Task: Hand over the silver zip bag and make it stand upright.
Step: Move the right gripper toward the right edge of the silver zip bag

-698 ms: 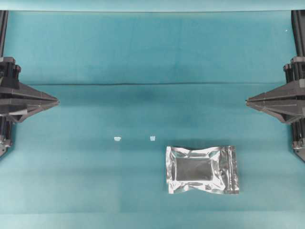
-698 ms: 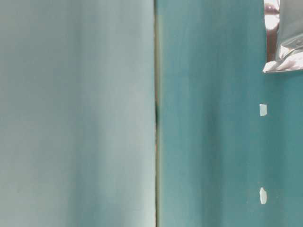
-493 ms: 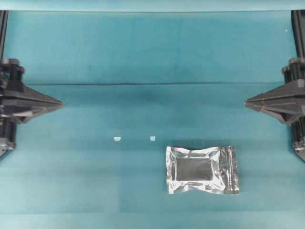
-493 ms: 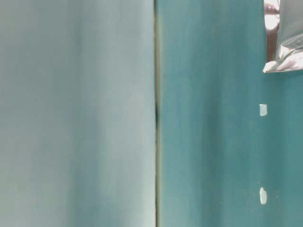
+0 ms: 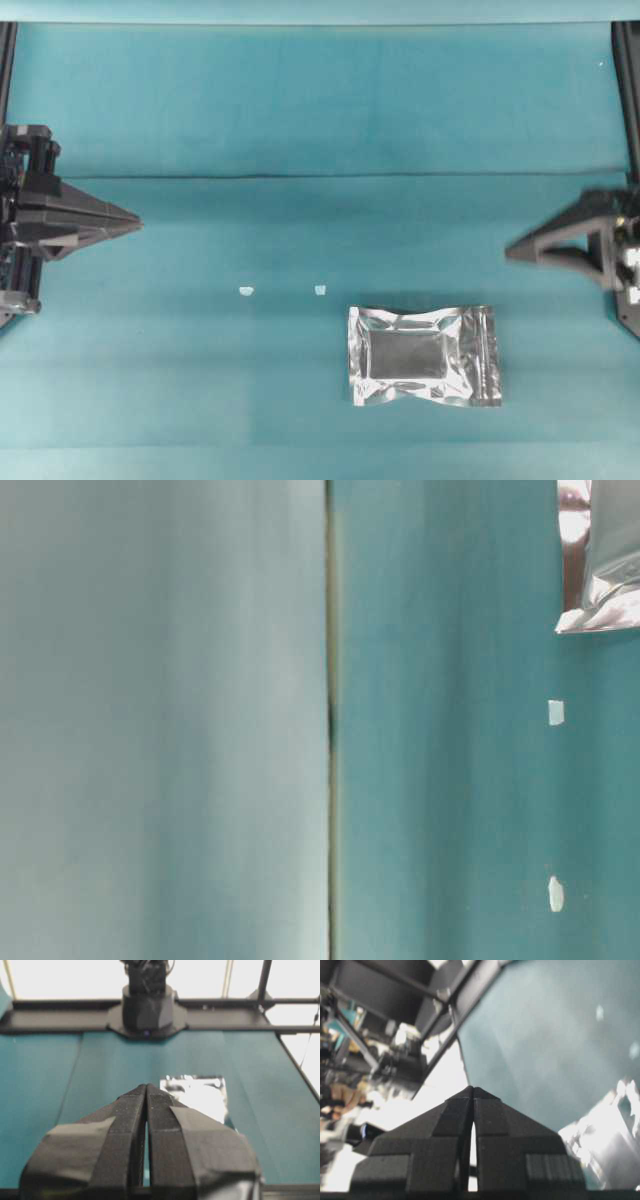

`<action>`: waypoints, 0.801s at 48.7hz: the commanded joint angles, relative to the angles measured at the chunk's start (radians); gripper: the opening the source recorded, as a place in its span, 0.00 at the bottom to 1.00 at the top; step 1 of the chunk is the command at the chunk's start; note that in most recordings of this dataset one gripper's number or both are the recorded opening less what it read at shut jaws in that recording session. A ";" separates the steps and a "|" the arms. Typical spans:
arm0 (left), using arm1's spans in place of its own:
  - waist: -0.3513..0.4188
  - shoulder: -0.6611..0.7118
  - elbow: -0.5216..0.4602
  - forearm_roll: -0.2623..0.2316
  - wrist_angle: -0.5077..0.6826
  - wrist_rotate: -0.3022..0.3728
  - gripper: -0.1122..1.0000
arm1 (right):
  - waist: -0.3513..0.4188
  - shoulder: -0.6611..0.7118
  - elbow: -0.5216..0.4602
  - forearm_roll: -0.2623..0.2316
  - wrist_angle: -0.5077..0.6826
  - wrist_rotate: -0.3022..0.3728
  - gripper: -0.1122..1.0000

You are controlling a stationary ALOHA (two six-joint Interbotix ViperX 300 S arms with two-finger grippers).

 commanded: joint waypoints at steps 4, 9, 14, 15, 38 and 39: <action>0.003 0.003 -0.025 0.002 0.009 0.003 0.10 | 0.000 0.014 0.025 0.005 0.034 0.101 0.11; 0.006 0.003 -0.025 0.002 0.009 0.003 0.10 | 0.011 0.018 0.064 0.005 0.037 0.149 0.11; 0.008 0.003 -0.025 0.003 0.011 0.003 0.10 | 0.026 0.031 0.083 0.003 0.035 0.152 0.11; 0.009 0.003 -0.025 0.002 0.009 0.002 0.10 | 0.029 0.035 0.086 0.005 0.034 0.153 0.11; 0.031 0.003 -0.037 0.002 0.009 -0.003 0.10 | 0.298 0.258 0.141 0.172 -0.097 0.339 0.11; 0.031 0.003 -0.037 0.002 0.009 -0.002 0.10 | 0.308 0.264 0.146 0.183 -0.101 0.347 0.11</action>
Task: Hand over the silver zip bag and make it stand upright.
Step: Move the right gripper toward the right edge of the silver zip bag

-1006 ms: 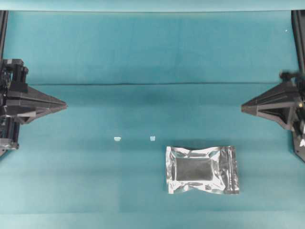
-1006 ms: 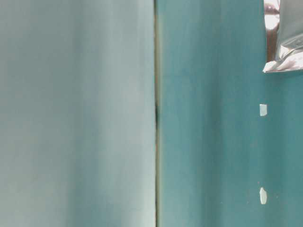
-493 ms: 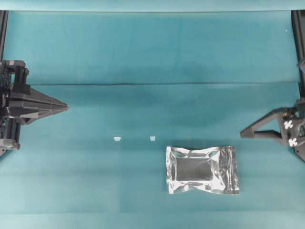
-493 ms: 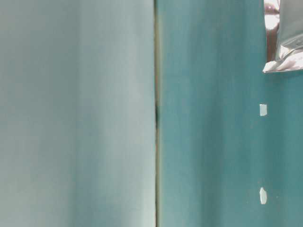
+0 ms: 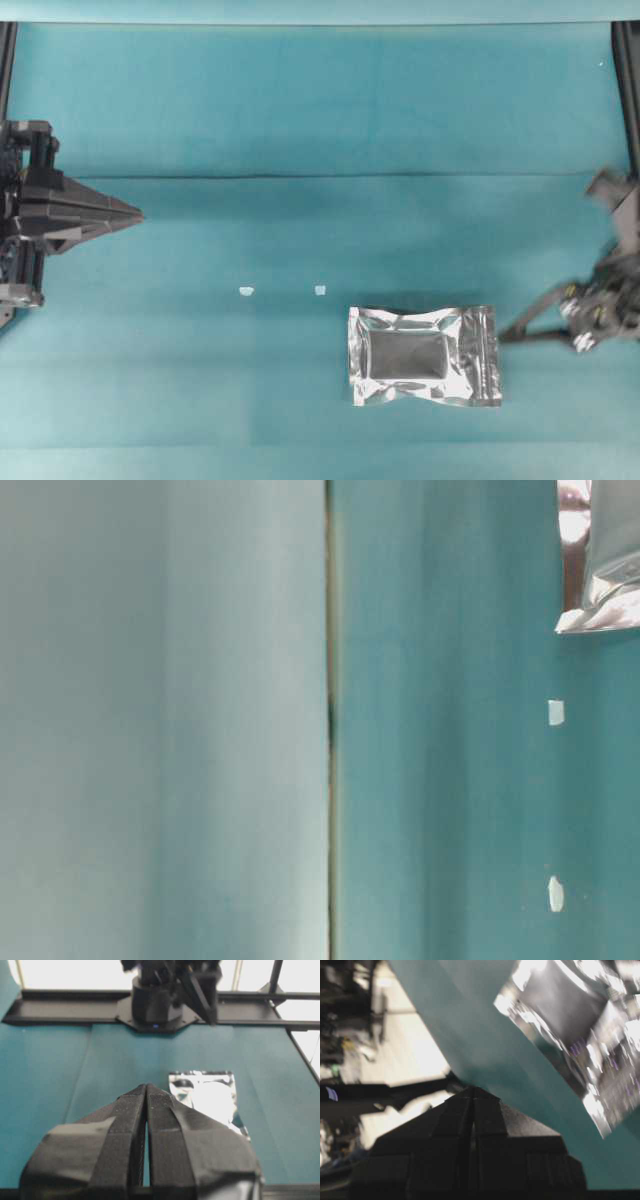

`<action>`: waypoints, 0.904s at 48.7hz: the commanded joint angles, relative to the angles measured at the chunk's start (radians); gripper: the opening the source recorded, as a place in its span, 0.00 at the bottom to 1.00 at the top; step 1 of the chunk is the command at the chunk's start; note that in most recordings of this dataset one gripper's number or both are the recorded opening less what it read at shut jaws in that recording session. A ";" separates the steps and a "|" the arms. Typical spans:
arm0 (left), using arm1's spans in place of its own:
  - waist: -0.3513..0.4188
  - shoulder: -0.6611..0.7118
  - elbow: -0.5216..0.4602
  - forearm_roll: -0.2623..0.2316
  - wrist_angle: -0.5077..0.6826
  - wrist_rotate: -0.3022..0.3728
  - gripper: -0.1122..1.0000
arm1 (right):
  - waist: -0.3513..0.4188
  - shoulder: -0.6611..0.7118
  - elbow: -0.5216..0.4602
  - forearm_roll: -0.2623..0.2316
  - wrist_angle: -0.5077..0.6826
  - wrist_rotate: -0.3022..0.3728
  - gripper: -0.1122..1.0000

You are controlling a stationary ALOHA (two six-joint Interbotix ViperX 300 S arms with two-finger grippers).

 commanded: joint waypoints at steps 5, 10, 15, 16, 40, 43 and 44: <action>0.003 0.008 -0.026 0.003 -0.005 -0.003 0.10 | 0.071 0.043 0.026 0.060 -0.054 0.066 0.11; 0.003 0.012 -0.026 0.002 -0.005 -0.003 0.10 | 0.069 0.034 0.061 0.069 -0.060 0.083 0.11; 0.003 0.012 -0.026 0.003 -0.006 -0.003 0.10 | 0.043 0.029 0.097 0.092 -0.060 0.087 0.11; 0.003 0.012 -0.026 0.003 -0.005 -0.003 0.10 | 0.035 0.028 0.104 0.097 -0.060 0.087 0.11; 0.003 0.014 -0.026 0.003 0.003 -0.005 0.10 | -0.032 0.021 0.112 0.100 -0.005 0.087 0.88; 0.003 0.014 -0.026 0.003 0.003 -0.005 0.10 | -0.046 0.026 0.112 0.100 -0.015 0.087 0.93; 0.003 0.014 -0.026 0.003 0.003 -0.005 0.10 | -0.052 0.029 0.112 0.100 -0.014 0.087 0.93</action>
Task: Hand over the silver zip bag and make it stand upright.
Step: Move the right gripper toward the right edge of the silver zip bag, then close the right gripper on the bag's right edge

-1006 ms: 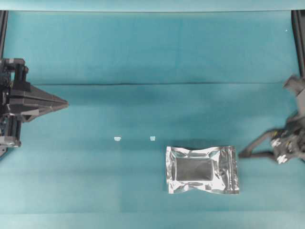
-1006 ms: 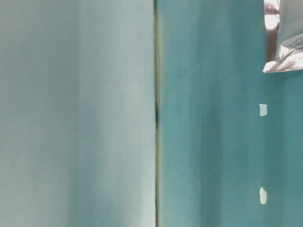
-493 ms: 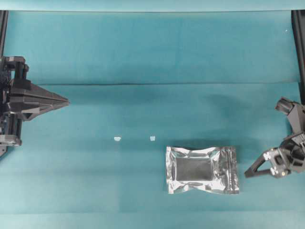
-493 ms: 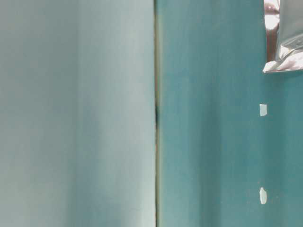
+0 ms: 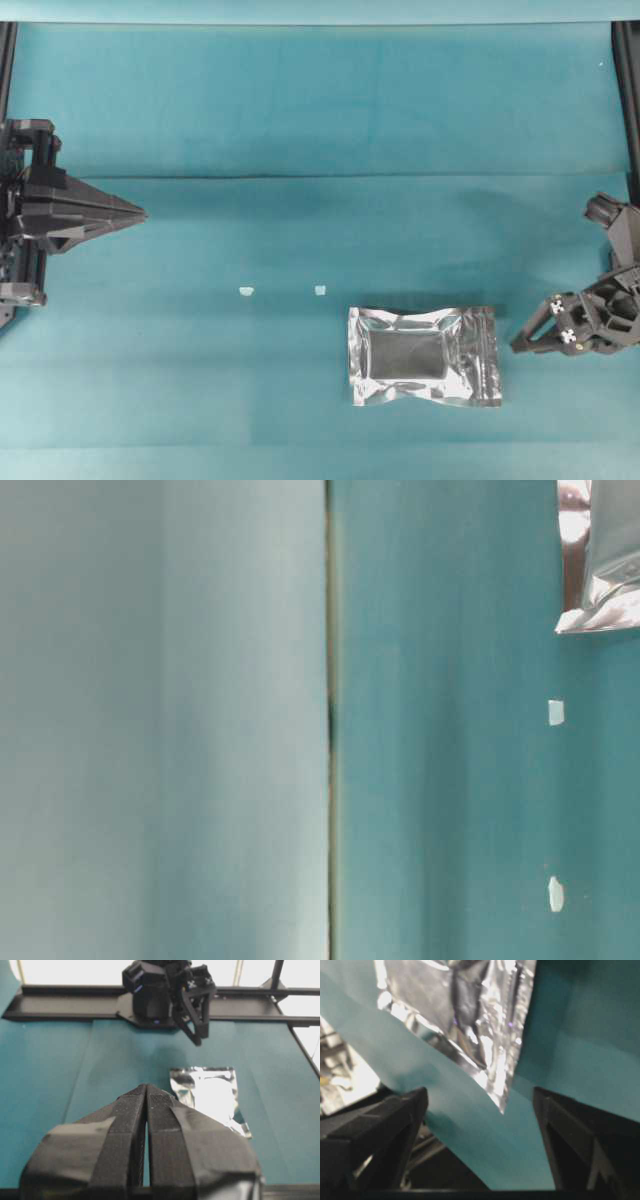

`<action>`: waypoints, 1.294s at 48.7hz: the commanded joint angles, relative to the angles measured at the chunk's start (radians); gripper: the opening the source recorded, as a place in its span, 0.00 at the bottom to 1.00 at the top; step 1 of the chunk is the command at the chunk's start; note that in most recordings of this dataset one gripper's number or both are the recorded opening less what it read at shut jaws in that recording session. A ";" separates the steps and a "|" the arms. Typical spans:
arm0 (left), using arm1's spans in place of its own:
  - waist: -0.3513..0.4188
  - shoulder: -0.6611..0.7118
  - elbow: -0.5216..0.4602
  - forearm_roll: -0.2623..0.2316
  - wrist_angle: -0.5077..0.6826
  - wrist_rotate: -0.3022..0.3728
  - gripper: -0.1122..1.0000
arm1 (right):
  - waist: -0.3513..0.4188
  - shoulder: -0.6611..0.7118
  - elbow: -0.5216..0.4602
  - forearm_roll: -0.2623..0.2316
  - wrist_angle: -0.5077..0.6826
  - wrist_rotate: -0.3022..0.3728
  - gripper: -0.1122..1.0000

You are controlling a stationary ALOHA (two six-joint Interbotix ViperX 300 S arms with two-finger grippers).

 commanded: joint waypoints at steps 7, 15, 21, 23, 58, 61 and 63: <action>0.002 0.005 -0.025 0.002 -0.005 -0.002 0.10 | -0.052 0.064 -0.018 -0.003 -0.003 0.002 0.92; 0.002 0.005 -0.025 0.003 -0.005 -0.002 0.10 | -0.038 0.164 -0.028 -0.014 -0.009 -0.005 0.92; 0.002 0.006 -0.023 0.003 -0.005 -0.002 0.10 | -0.029 0.218 -0.034 -0.014 -0.038 -0.005 0.92; 0.003 0.005 -0.025 0.003 -0.003 -0.002 0.10 | -0.025 0.230 -0.037 -0.014 -0.058 -0.005 0.92; 0.002 0.000 -0.023 0.003 0.028 -0.002 0.10 | 0.077 0.449 -0.115 0.049 -0.249 0.008 0.92; 0.002 0.000 -0.023 0.002 0.028 -0.002 0.10 | 0.094 0.466 -0.114 0.067 -0.287 0.008 0.92; 0.002 0.000 -0.023 0.003 0.029 -0.002 0.10 | 0.103 0.477 -0.114 0.080 -0.308 0.008 0.92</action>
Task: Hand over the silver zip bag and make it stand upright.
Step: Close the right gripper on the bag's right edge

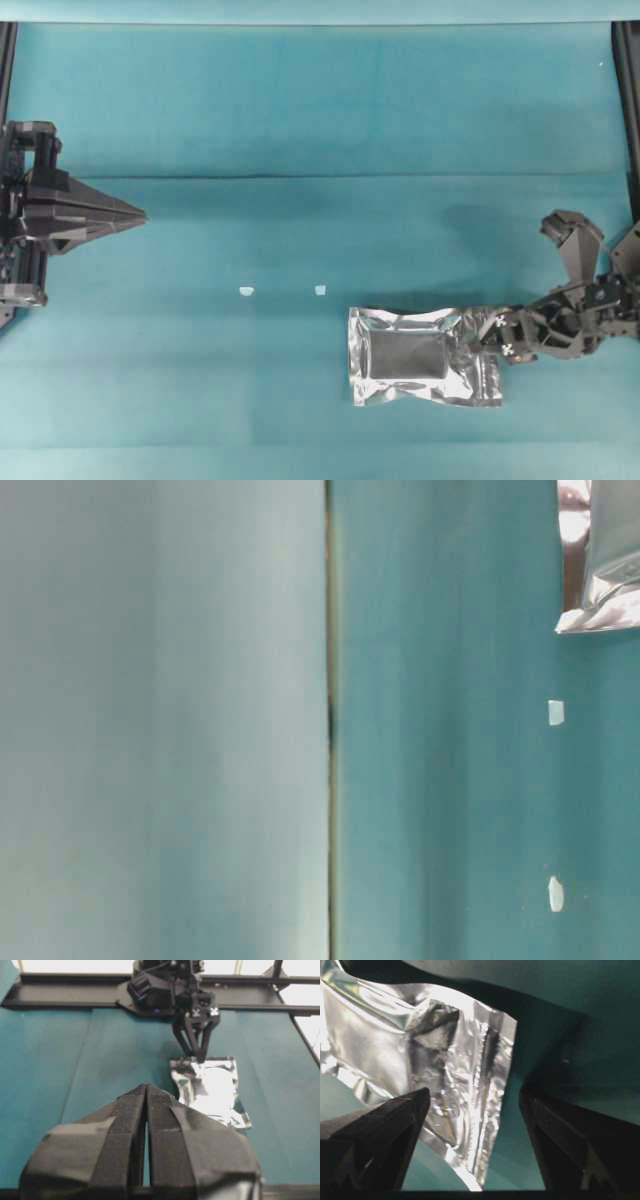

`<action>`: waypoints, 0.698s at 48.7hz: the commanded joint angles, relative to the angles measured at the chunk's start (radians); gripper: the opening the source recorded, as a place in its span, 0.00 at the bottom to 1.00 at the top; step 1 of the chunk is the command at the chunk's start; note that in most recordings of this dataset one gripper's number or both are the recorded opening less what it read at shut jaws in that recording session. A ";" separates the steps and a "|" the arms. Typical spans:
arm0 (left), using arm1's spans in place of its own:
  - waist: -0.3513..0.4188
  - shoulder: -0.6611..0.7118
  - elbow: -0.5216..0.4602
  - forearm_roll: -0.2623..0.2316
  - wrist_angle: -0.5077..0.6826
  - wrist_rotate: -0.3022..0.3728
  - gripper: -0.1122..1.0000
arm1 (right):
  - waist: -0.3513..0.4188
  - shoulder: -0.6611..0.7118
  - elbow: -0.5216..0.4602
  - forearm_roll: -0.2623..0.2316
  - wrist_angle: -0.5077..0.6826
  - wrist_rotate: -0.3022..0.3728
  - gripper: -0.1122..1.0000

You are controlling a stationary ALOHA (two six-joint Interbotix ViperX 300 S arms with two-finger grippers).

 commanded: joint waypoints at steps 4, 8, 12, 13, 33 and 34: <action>0.002 0.002 -0.023 0.002 -0.005 -0.002 0.10 | 0.038 0.041 -0.009 0.043 -0.078 0.006 0.92; 0.002 0.002 -0.023 0.003 -0.005 -0.002 0.10 | 0.052 0.057 -0.011 0.057 -0.098 0.006 0.92; 0.002 0.002 -0.023 0.002 -0.005 -0.002 0.10 | 0.061 0.071 -0.012 0.060 -0.110 0.006 0.92; 0.002 0.002 -0.023 0.003 -0.003 -0.002 0.10 | 0.063 0.072 -0.012 0.061 -0.110 0.006 0.92; 0.002 0.002 -0.023 0.003 -0.003 -0.002 0.10 | 0.071 0.087 -0.009 0.063 -0.110 0.005 0.90; 0.000 0.002 -0.023 0.003 -0.005 -0.002 0.10 | 0.072 0.087 -0.009 0.061 -0.110 0.005 0.89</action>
